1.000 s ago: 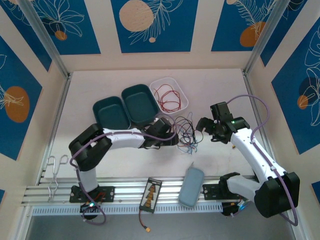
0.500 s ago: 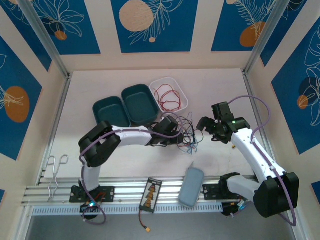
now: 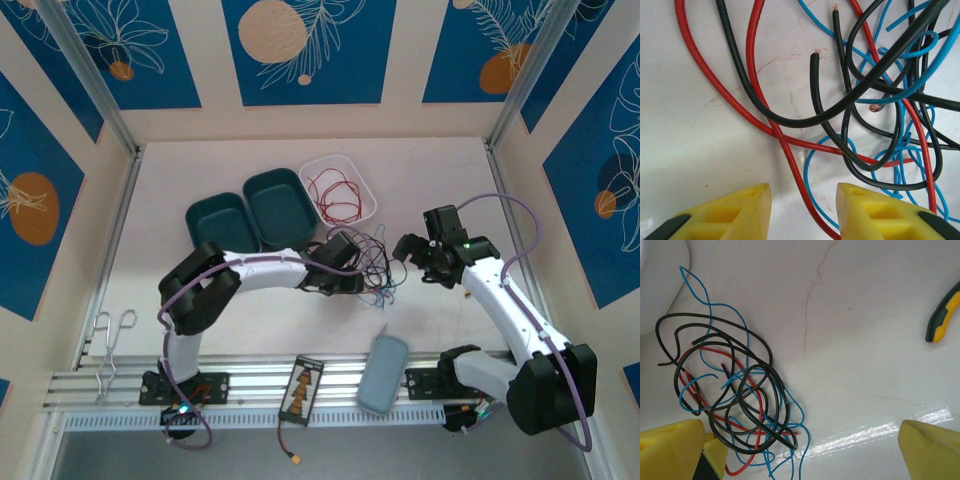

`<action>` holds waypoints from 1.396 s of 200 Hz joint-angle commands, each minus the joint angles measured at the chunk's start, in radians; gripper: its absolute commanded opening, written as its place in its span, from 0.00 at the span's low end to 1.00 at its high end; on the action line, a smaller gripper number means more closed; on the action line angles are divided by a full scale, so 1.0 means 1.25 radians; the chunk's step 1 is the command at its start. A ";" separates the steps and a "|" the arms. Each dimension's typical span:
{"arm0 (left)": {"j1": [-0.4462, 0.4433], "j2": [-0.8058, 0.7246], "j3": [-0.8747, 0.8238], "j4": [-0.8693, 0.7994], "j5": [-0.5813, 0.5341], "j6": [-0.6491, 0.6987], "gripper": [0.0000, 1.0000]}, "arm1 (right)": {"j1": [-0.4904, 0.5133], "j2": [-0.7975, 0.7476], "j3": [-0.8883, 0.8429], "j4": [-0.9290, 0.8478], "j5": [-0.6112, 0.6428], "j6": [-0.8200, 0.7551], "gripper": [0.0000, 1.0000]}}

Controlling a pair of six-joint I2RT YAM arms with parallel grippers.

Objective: Untangle the cables

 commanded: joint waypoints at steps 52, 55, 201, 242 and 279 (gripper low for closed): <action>-0.020 0.058 0.084 -0.108 0.020 0.066 0.39 | -0.005 0.007 -0.012 0.008 -0.019 0.024 0.99; -0.021 0.058 0.085 -0.110 0.020 0.068 0.39 | -0.005 0.007 -0.014 0.010 -0.019 0.025 0.99; -0.022 -0.095 -0.007 -0.062 -0.145 0.172 0.00 | 0.096 0.006 -0.019 0.083 -0.054 -0.020 0.99; -0.023 -0.225 -0.126 0.096 -0.136 0.277 0.00 | 0.130 0.064 0.000 0.106 -0.075 -0.020 0.99; -0.023 -0.290 -0.168 0.152 -0.110 0.343 0.00 | 0.165 0.170 0.036 0.106 -0.065 -0.031 0.99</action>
